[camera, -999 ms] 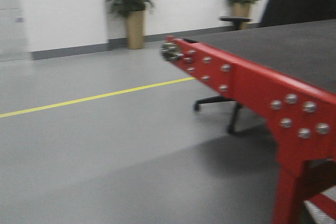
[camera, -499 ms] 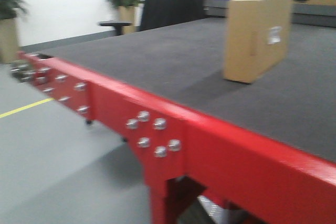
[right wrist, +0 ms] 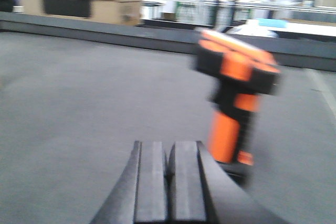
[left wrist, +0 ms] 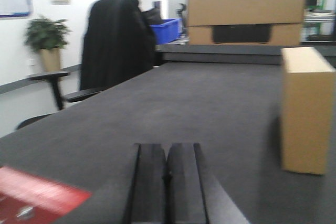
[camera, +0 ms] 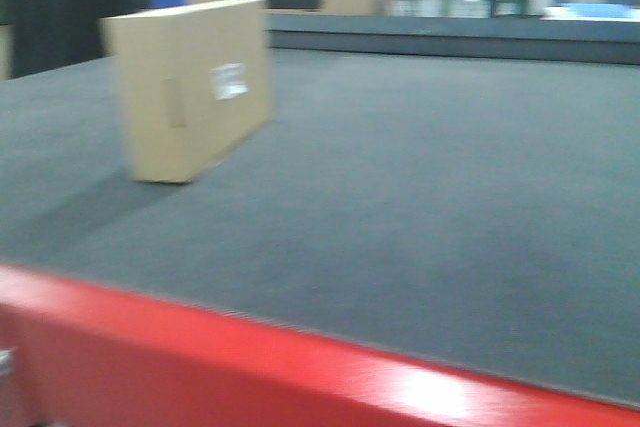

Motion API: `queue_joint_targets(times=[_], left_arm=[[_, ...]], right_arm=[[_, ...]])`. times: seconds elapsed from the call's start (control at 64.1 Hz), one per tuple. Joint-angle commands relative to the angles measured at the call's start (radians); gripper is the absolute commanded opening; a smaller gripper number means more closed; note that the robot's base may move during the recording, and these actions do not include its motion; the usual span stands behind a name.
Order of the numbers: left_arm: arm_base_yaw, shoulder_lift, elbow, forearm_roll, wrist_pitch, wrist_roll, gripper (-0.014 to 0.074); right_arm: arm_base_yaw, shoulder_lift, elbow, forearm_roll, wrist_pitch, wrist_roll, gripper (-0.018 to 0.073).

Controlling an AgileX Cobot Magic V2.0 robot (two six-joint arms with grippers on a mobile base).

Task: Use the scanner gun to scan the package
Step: 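Turn the base to face the table with the box and scanner, then reach the left gripper to the tan box and grasp it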

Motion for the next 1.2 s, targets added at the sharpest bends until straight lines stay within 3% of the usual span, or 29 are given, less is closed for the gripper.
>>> queue_joint_targets(times=[0.0,0.25,1.186], left_arm=[[-0.006,-0.003,-0.003,-0.006,-0.018,-0.006,-0.0111],[-0.072,-0.003,-0.003,-0.006,-0.018,-0.006,-0.0111],[-0.065,-0.003,-0.003,-0.006,-0.018,-0.006,-0.0111]], right_arm=[[-0.002,-0.002,-0.001,-0.007,-0.017,-0.002,-0.0153],[-0.002,-0.002,-0.001,-0.007,-0.017,-0.002,-0.0153],[-0.002,-0.002,-0.001,-0.007,-0.017,-0.002,-0.0153]])
